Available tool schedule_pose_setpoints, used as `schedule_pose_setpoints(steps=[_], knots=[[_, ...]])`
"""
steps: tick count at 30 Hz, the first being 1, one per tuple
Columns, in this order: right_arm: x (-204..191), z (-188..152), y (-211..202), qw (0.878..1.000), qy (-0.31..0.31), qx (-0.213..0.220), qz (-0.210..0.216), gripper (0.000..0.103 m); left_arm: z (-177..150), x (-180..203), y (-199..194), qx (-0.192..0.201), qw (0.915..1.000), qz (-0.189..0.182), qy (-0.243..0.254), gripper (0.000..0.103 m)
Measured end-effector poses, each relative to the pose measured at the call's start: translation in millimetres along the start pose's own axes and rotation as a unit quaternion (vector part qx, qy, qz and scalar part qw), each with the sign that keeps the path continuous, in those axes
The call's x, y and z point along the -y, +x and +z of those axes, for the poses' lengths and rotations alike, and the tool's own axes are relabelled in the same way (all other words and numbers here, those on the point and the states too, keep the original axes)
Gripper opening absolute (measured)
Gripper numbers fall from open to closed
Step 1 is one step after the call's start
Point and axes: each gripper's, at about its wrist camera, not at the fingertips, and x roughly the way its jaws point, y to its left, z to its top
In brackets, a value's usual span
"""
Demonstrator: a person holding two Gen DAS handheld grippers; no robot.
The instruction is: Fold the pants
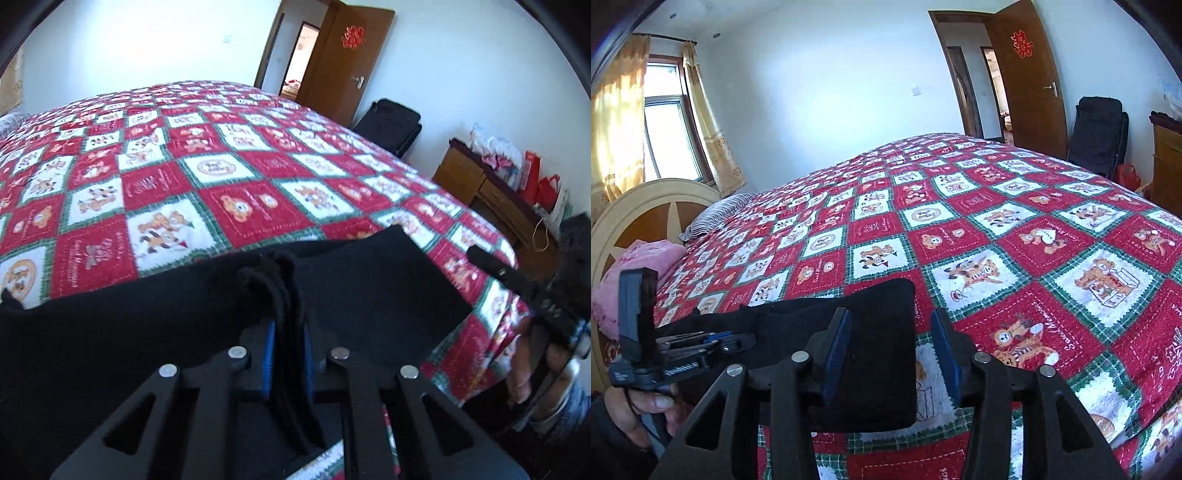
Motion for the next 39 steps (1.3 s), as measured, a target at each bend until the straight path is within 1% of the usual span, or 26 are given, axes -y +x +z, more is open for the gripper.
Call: schedule_pose_setpoints(steps=[1,4,7,10,11,13,15,16,18,19,21,23,24,25,26,27,28,29,30,31,34,36,37,39], knots=[[0.9,0.1,0.0,1.0,0.001,0.001,-0.001,0.049,1.2,-3.7,-7.5,0.006,1.0,-0.003,-0.006,0.014],[1.0,-1.6,0.9,1.0,0.002,-0.003,0.0,0.05,4.2,-20.8,-26.6,0.016,0.9995,0.006,-0.027,0.014],[-5.2,-4.4,2.9,1.0,-0.009,-0.008,0.009,0.05,2.3,-41.2,-38.2,0.019,0.9985,0.025,-0.045,0.014],[-24.1,-9.2,2.5,0.998,-0.044,-0.012,0.039,0.05,-6.7,-59.7,-30.4,0.0,0.9975,0.035,-0.061,0.014],[-33.2,-12.5,4.6,0.996,-0.063,-0.021,0.052,0.05,-9.2,-63.6,-25.4,-0.004,0.9971,0.036,-0.067,0.014],[-50.3,-23.1,12.2,0.99,-0.097,-0.053,0.086,0.05,-15.4,-71.8,-15.6,-0.011,0.9963,0.046,-0.072,0.014],[-60.9,-33.5,18.1,0.983,-0.119,-0.083,0.109,0.05,-17.4,-76.9,-15.0,-0.005,0.9959,0.04,-0.08,0.014],[-69.2,-41.8,26.2,0.978,-0.141,-0.111,0.11,0.05,-17.7,-78.1,-15.0,-0.003,0.9958,0.037,-0.084,0.014],[-73.6,-54.7,42.4,0.971,-0.159,-0.153,0.088,0.05,-17.4,-75.3,-15.5,-0.003,0.9965,0.041,-0.073,0.014],[-73.1,-57.5,44.9,0.971,-0.163,-0.155,0.086,0.05,-17.3,-74.0,-16.0,-0.003,0.9967,0.044,-0.068,0.014],[-75.3,-54.0,39.1,0.972,-0.165,-0.141,0.091,0.05,-16.1,-74.2,-22.5,0.006,0.9968,0.036,-0.07,0.014],[-71.1,-47.9,29.4,0.976,-0.141,-0.121,0.118,0.05,-14.6,-74.3,-29.4,0.013,0.9969,0.029,-0.072,0.014],[-70.0,-46.9,27.2,0.976,-0.136,-0.117,0.122,0.051,-13.6,-73.4,-32.9,0.017,0.9969,0.031,-0.07,0.014],[-68.2,-47.4,28.6,0.977,-0.133,-0.119,0.117,0.054,-12.8,-72.3,-34.0,0.017,0.9971,0.036,-0.065,0.014],[-66.5,-50.4,35.5,0.976,-0.134,-0.134,0.105,0.057,-12.4,-72.3,-33.1,0.016,0.9972,0.041,-0.061,0.014],[-65.6,-54.2,43.5,0.974,-0.136,-0.154,0.098,0.058,-12.8,-73.9,-30.6,0.014,0.9971,0.041,-0.063,0.014],[-69.6,-54.2,48.2,0.973,-0.141,-0.157,0.095,0.058,-13.3,-75.1,-28.5,0.012,0.9969,0.041,-0.065,0.014],[-73.6,-54.5,45.7,0.972,-0.155,-0.149,0.091,0.058,-14.6,-76.3,-25.5,0.011,0.9967,0.046,-0.066,0.014],[-76.3,-54.1,43.6,0.972,-0.162,-0.144,0.089,0.058,-16.4,-78.2,-21.3,0.008,0.9965,0.051,-0.066,0.019],[-78.5,-55.4,43.0,0.972,-0.167,-0.143,0.085,0.058,-19.2,-82.0,-17.5,0.004,0.996,0.049,-0.075,0.021],[-83.9,-56.3,37.7,0.972,-0.182,-0.131,0.07,0.058,-23.5,-86.7,-20.5,0.013,0.9958,0.034,-0.084,0.023],[-95.8,-53.6,29.7,0.973,-0.182,-0.117,0.086,0.058,-25.1,-87.4,-25.4,0.018,0.9956,0.033,-0.086,0.035],[-104.0,-52.9,28.0,0.971,-0.185,-0.116,0.1,0.058,-26.1,-88.8,-29.0,0.022,0.9955,0.032,-0.086,0.037],[-122.6,-55.1,28.1,0.965,-0.2,-0.117,0.12,0.058,-27.7,-91.6,-36.3,0.028,0.9951,0.036,-0.088,0.051]])
